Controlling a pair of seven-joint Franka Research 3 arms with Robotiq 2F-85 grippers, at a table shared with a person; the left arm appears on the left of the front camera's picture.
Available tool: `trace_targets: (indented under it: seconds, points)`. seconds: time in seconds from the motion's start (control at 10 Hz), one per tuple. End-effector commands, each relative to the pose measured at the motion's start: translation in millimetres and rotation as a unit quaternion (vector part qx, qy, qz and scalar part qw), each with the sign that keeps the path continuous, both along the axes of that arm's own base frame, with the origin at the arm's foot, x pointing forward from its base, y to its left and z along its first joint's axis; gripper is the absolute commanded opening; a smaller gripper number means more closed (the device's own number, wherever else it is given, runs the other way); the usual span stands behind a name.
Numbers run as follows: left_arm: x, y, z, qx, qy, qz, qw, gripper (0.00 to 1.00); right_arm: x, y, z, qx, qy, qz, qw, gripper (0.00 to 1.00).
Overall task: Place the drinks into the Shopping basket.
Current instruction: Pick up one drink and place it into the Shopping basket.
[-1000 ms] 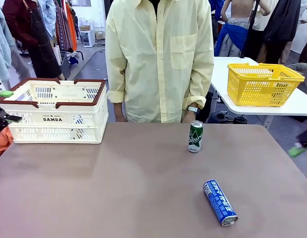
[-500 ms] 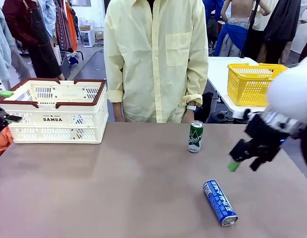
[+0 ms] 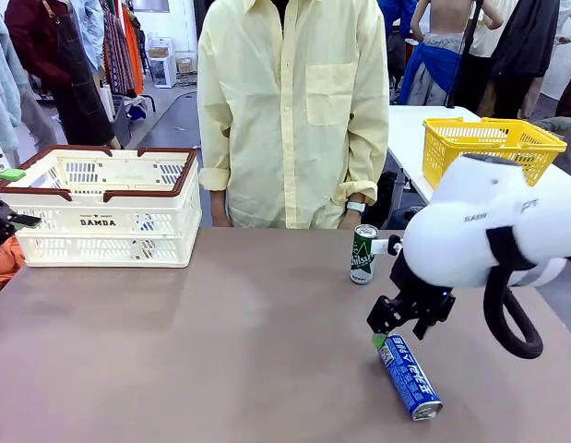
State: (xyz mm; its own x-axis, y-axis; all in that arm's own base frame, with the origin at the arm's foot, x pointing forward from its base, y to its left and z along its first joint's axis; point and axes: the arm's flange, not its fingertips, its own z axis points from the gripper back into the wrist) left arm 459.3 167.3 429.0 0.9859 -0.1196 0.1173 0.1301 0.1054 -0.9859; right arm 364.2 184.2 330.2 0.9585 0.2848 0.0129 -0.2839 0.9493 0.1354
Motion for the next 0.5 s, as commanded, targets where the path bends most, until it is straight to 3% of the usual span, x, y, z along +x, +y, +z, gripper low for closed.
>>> trace_targets:
  seconds: [0.0,0.2,0.4]
  points:
    - [-3,0,2,-0.006,-0.003,0.001,1.000,1.00,-35,-12,-34,-0.048,-0.023,-0.043,0.998,1.00]
    - [-3,0,2,-0.006,-0.003,0.001,1.000,1.00,-42,-11,-53,-0.080,-0.024,-0.065,0.994,1.00]
    - [-3,0,2,-0.006,-0.003,0.001,1.000,1.00,-48,-14,-58,-0.085,-0.003,-0.065,0.994,1.00]
